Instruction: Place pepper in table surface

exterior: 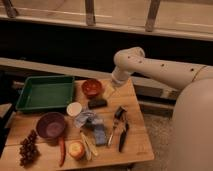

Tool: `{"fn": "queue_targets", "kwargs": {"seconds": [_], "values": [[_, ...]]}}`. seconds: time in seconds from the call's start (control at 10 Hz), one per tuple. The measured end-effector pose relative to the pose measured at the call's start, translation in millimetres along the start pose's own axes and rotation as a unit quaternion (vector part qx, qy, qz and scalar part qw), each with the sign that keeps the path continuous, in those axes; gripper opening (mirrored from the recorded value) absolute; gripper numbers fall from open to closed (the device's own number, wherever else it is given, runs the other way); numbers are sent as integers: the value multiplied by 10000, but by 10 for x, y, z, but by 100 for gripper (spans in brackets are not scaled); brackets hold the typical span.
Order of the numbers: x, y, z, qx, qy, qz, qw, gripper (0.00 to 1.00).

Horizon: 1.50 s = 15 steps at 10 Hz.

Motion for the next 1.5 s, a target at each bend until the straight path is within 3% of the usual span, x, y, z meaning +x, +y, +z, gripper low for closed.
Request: {"fn": "queue_targets", "kwargs": {"seconds": [0.3, 0.7, 0.9, 1.0, 1.3, 1.5], "values": [[-551, 477, 145, -122, 97, -553, 9984, 80], [-1120, 1198, 295, -131, -40, -604, 9981, 80], [-1186, 1648, 273, -2, -117, -965, 9953, 80], [-1189, 1729, 264, 50, -135, -1055, 9943, 80], [-1179, 1751, 251, 85, -146, -1090, 9939, 80], [-1207, 1826, 241, -6, -154, -1260, 9919, 80]]}}
